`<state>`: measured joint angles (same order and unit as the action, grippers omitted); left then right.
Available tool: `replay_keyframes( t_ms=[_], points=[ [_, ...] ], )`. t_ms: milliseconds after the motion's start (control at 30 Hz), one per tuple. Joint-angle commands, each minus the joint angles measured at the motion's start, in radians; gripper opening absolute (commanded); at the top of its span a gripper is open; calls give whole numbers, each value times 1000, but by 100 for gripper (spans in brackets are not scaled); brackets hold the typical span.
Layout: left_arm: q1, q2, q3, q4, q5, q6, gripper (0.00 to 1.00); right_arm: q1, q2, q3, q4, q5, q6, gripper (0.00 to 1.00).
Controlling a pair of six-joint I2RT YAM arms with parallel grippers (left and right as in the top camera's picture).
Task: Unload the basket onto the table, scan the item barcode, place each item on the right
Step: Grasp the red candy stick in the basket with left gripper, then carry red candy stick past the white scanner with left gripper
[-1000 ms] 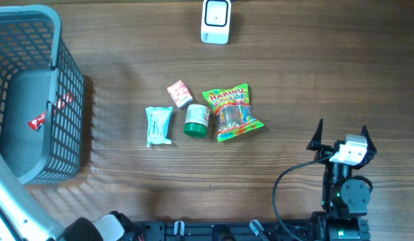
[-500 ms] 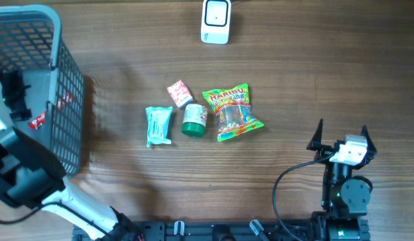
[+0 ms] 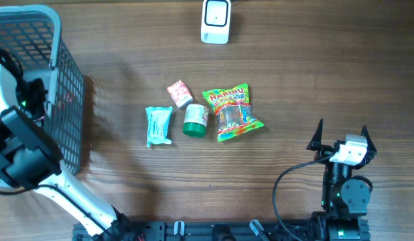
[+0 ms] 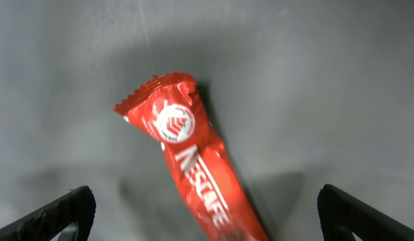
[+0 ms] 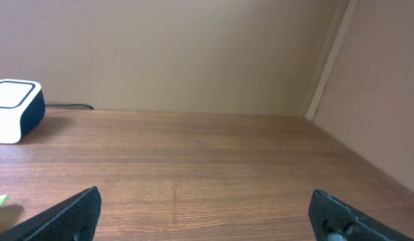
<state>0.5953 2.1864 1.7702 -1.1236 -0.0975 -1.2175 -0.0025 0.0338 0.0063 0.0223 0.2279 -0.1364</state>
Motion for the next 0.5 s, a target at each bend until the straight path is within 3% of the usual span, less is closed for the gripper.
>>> replay_keyframes(
  t_ms=[0, 67, 133, 200, 233, 367, 467],
  points=[
    [-14, 35, -41, 16, 6, -21, 100, 5, 0, -1, 3, -12, -6, 100],
    [-22, 38, -61, 32, 3, -21, 95, 5, 0, -1, 3, -12, -7, 100],
    [-31, 38, -83, 39, 3, -21, 76, 5, 0, -1, 3, -12, -6, 100],
    [-43, 38, -99, 35, 3, -20, 12, 5, 0, -1, 3, -12, -6, 100],
    [-49, 38, -100, 32, 3, -7, 4, 5, 0, -1, 3, -12, -6, 100],
    [-65, 32, -80, 39, -18, 116, 4, 5, 0, -1, 3, -12, -6, 99],
    [-56, 1, -19, -13, -55, 141, 4, 5, 0, -1, 3, -12, -6, 100]
  ],
)
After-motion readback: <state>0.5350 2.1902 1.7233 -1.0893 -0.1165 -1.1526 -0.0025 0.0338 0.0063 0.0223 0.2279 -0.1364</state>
